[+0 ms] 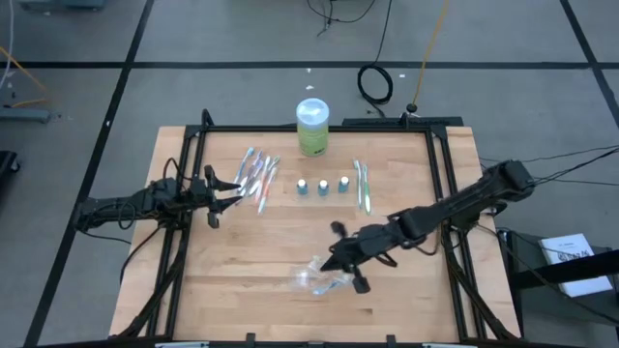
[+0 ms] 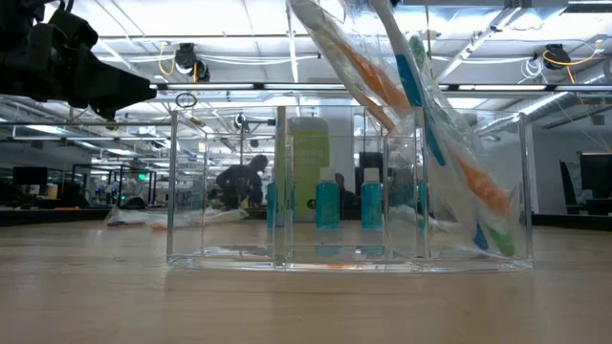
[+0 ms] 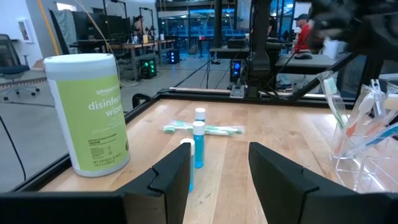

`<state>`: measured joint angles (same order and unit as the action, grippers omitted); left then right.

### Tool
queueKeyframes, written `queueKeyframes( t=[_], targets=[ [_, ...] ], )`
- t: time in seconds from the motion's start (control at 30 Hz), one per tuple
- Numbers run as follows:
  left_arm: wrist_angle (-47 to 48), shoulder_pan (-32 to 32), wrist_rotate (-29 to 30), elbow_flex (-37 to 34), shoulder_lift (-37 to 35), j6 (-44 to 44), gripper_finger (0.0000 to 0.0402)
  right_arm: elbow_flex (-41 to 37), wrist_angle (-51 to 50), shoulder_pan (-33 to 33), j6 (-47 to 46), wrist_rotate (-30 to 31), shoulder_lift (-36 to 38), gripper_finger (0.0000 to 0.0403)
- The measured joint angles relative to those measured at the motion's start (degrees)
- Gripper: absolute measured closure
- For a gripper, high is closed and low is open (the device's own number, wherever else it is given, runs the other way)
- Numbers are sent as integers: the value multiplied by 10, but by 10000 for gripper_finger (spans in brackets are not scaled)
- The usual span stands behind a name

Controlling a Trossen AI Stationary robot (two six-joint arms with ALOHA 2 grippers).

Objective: Pick & Place toothbrushing station
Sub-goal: Put the green toothbrush into the transparent organizer

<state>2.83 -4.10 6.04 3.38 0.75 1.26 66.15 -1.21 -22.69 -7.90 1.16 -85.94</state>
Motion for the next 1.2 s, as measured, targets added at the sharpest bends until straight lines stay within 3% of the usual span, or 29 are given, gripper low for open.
queueKeyframes(
  t=[0.1,0.2,0.33,0.5,0.57,0.7,0.93,1.03,1.2],
  targets=[
    [0,0,0,0,0,0,236,0,-116,-19,-6,135,42,403],
    [0,0,0,0,0,0,236,-8,-228,-26,-70,257,69,403],
    [0,0,0,0,0,0,236,-75,-257,-9,-147,335,90,403],
    [0,0,0,0,0,0,236,-172,-256,65,-222,328,104,400],
    [0,0,0,0,0,0,236,-197,-252,110,-221,289,105,386],
    [0,0,0,0,0,0,236,-221,-232,196,-186,204,105,321],
    [0,0,0,0,0,0,236,-226,-210,304,-154,197,95,195],
    [0,0,0,0,0,0,236,-226,-211,343,-152,195,72,182],
    [0,0,0,0,0,0,236,-226,-181,384,-142,158,16,194]
  ],
)
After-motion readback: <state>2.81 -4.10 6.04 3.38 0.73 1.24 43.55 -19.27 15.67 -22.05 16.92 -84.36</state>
